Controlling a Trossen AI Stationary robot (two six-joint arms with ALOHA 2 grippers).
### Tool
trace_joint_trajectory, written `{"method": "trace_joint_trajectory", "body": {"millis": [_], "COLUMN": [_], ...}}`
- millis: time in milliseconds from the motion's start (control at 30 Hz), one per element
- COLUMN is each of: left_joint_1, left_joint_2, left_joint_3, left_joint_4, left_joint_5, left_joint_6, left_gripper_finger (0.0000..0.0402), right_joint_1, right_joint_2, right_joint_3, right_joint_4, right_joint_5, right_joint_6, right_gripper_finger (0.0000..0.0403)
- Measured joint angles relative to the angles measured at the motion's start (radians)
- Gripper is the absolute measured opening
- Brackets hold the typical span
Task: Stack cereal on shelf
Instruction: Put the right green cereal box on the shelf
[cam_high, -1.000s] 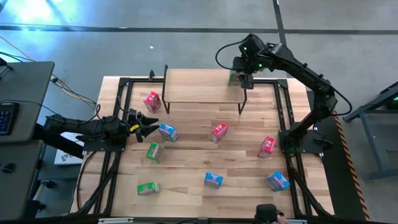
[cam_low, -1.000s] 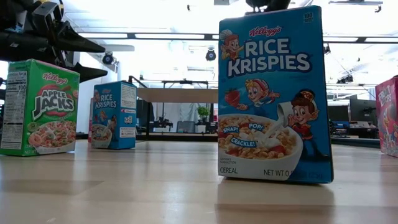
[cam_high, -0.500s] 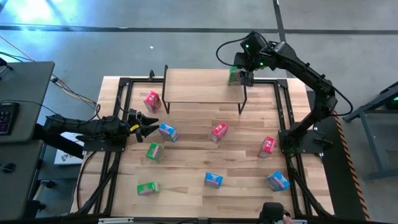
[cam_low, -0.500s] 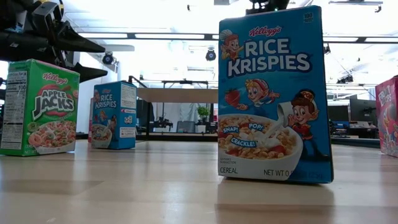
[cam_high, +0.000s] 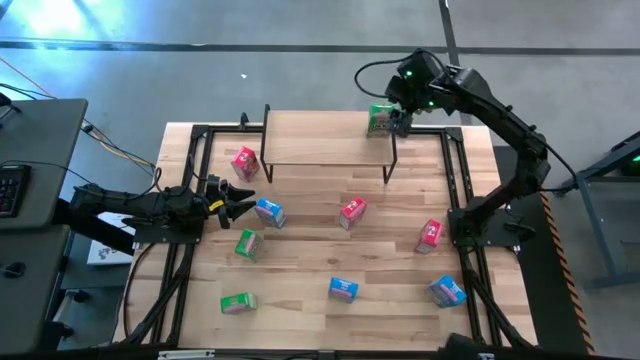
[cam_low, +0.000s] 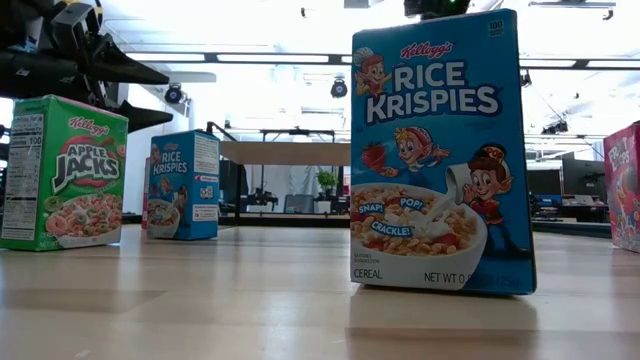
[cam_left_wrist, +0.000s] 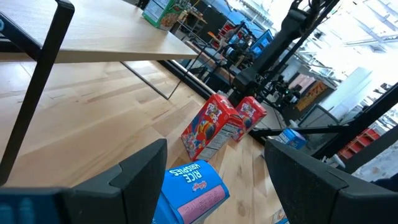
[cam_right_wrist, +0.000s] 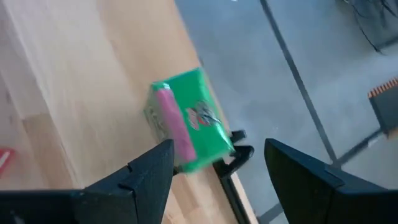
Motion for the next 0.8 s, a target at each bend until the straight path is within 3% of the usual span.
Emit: {"method": "trace_joint_trajectory", "body": {"millis": [167, 500, 800], "left_joint_1": [0.0, 0.0, 0.0], "left_joint_2": [0.0, 0.0, 0.0], "left_joint_3": [0.0, 0.0, 0.0], "left_joint_4": [0.0, 0.0, 0.0], "left_joint_5": [0.0, 0.0, 0.0], "left_joint_6": [0.0, 0.0, 0.0], "left_gripper_finger": [0.0262, 0.0262, 0.0262], "right_joint_1": [0.0, 0.0, 0.0], "right_joint_2": [-0.052, -0.079, -0.079], "right_joint_3": [0.0, -0.034, -0.145], "right_joint_4": [-0.049, -0.179, -0.152], "right_joint_5": [0.09, 0.092, 0.103], "right_joint_6": [0.177, 0.555, 0.776], "right_gripper_finger": [0.0243, 0.0243, 0.0243]}}
